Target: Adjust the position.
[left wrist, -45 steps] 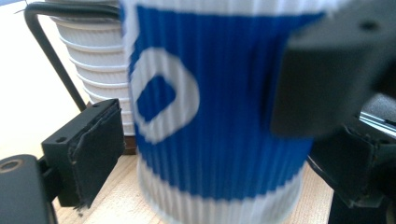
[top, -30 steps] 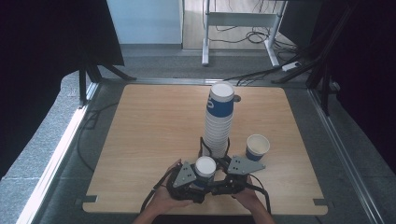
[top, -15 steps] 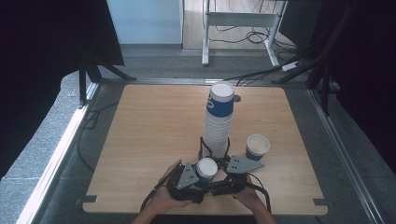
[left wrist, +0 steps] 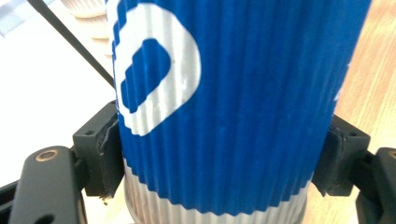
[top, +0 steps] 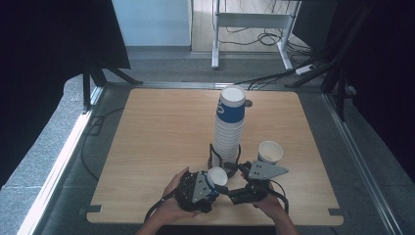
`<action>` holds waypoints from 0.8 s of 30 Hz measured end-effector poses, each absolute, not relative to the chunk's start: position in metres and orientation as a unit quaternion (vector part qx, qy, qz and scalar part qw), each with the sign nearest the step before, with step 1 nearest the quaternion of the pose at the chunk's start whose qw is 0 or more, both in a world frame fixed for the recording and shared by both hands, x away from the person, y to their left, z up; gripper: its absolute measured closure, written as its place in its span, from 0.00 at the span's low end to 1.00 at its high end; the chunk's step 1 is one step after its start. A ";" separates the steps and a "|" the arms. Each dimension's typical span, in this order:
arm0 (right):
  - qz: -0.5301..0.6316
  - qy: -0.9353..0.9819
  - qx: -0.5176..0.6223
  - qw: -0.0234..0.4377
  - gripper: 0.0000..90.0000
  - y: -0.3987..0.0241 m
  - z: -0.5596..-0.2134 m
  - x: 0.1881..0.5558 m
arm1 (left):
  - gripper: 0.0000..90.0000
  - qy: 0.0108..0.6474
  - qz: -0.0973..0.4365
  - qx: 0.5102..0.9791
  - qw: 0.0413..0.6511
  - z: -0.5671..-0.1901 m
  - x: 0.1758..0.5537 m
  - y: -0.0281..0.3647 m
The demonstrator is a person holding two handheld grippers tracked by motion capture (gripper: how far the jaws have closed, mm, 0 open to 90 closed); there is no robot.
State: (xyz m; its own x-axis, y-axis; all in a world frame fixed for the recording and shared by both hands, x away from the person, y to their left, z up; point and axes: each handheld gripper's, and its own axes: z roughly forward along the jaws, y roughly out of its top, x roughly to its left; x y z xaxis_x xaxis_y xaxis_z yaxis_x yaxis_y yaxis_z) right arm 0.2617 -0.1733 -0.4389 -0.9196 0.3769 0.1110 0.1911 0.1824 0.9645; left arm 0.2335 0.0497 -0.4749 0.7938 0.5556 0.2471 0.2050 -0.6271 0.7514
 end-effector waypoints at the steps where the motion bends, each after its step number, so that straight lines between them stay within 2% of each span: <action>1: 0.604 0.771 0.187 0.071 0.23 -0.176 -0.439 0.262 | 0.22 0.216 0.239 0.872 0.368 -0.475 0.234 0.050; 14: 0.539 0.820 0.190 0.034 0.20 -0.178 -0.457 0.268 | 0.22 0.180 0.287 0.894 0.294 -0.481 0.226 0.037; 24: 0.532 0.826 0.189 0.008 0.18 -0.166 -0.464 0.268 | 0.21 0.159 0.300 0.901 0.271 -0.482 0.220 0.030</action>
State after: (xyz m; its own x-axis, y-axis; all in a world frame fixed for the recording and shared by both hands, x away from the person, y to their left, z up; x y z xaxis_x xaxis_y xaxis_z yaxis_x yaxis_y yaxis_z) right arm 0.2682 -0.1665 -0.4642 -0.9288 0.3201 0.1868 0.3024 0.3632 0.8813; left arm 0.2205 0.0303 -0.4824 0.7693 0.4485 0.4550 0.1229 -0.8027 0.5835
